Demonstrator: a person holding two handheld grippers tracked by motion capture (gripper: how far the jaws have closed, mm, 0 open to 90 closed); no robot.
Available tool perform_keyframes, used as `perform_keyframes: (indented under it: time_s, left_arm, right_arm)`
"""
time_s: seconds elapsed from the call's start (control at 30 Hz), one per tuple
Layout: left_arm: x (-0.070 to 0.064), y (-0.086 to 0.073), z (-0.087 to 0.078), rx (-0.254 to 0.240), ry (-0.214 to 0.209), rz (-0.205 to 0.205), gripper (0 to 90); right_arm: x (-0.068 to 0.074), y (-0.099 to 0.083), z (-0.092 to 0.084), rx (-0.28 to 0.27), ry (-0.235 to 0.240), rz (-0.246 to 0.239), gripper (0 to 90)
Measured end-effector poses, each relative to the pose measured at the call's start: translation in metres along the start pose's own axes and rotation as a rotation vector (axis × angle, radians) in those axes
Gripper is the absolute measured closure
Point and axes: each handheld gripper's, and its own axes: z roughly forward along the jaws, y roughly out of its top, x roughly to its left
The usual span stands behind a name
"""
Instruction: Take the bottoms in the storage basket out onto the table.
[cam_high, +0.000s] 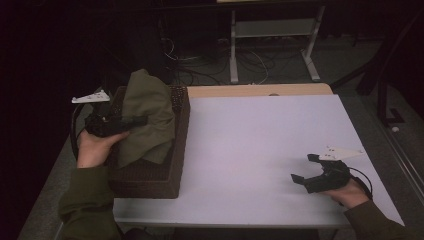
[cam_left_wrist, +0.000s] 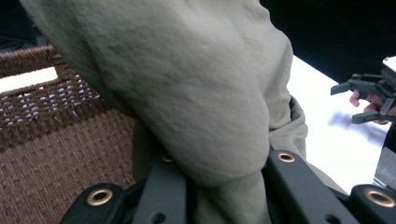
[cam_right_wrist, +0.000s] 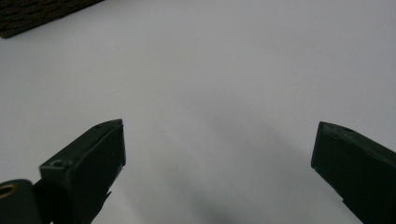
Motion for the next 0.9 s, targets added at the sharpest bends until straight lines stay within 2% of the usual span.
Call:
perform_keyframes:
  time_s: [0.33,0.9]
  left_arm:
    - [-0.009,0.021,0.000,-0.023,-0.025,0.031,75.1]
    - [-0.028,0.042,0.029,-0.026,-0.077,0.076,75.0]
  right_arm:
    - [0.001,0.000,-0.001,-0.010,-0.001,-0.005,3.1]
    - [-0.001,-0.001,0.000,-0.013,-0.001,-0.003,4.6]
